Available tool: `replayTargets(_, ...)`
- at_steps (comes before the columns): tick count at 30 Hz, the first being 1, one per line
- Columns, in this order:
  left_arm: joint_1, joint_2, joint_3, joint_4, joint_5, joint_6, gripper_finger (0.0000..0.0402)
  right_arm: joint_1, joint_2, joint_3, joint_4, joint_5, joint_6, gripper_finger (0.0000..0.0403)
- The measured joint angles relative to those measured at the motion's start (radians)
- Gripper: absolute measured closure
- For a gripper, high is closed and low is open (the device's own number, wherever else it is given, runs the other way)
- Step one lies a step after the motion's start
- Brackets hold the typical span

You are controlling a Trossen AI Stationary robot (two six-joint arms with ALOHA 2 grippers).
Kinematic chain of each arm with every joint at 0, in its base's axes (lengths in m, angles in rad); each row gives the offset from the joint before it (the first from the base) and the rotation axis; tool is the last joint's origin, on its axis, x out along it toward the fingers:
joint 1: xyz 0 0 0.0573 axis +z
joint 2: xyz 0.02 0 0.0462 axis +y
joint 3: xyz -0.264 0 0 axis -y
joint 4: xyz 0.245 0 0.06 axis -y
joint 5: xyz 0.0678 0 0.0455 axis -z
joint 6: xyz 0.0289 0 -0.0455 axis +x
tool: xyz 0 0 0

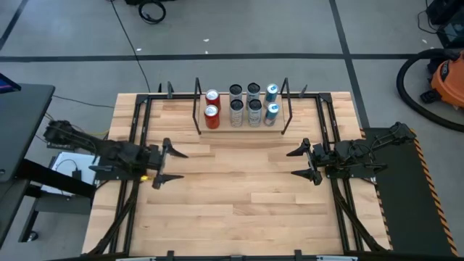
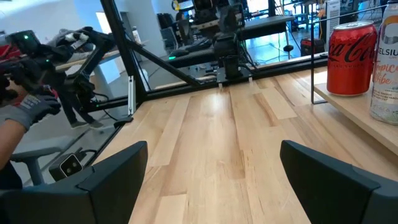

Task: Place canned beverage on shelf
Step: Return to Home Position

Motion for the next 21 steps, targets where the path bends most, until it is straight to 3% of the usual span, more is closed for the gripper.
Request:
replayTargets(3, 0.0, -0.049, -0.02, 0.008, 0.0, 0.025, 0.0047, 0.0, 0.0, 0.0, 0.0, 0.0, 0.0, 0.0027)
replayTargets(9, 0.0, -0.179, -0.209, 0.153, 0.0, 0.013, 0.0047, 0.0, 0.0, 0.0, 0.0, 0.0, 0.0, 0.0027)
replayTargets(15, 0.001, -0.255, -0.211, 0.114, 0.035, 0.0, 0.0047, 0.0, 0.0, 0.0, 0.0, 0.0, 0.0, 0.0027)
replayTargets(21, 0.004, -0.322, -0.212, -0.045, 0.119, 0.026, 0.0047, 0.0, 0.0, 0.0, 0.009, 0.0, 0.0, 0.0027)
